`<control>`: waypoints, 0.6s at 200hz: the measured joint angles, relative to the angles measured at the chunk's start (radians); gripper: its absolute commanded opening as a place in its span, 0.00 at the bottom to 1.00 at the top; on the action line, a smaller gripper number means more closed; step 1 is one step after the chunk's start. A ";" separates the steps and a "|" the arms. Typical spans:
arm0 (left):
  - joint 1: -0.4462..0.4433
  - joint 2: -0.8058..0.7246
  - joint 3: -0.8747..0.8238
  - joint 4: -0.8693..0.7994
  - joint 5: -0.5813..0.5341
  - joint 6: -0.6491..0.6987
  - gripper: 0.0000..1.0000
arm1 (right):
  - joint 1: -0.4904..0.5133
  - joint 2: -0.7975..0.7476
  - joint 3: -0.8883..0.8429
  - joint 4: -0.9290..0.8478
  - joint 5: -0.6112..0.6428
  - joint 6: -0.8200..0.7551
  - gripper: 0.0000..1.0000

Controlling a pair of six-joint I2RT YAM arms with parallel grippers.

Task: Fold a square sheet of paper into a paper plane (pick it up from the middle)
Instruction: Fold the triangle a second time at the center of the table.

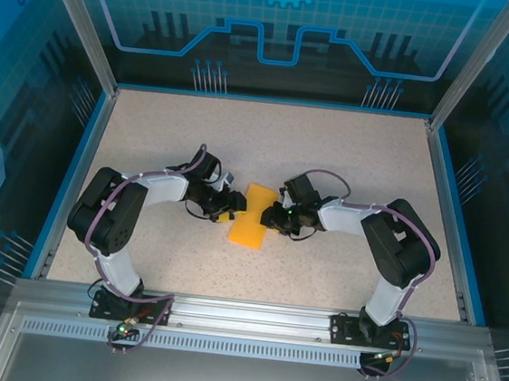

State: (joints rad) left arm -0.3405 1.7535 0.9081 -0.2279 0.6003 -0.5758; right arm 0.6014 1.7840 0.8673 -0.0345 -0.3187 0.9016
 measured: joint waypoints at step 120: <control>-0.026 0.016 0.021 -0.045 -0.030 0.010 0.59 | -0.002 -0.006 -0.018 0.029 -0.004 0.000 0.29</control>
State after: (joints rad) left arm -0.3668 1.7691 0.9291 -0.2729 0.5701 -0.5663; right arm 0.5995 1.7775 0.8497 -0.0055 -0.3225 0.9016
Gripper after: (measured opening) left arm 0.587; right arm 0.288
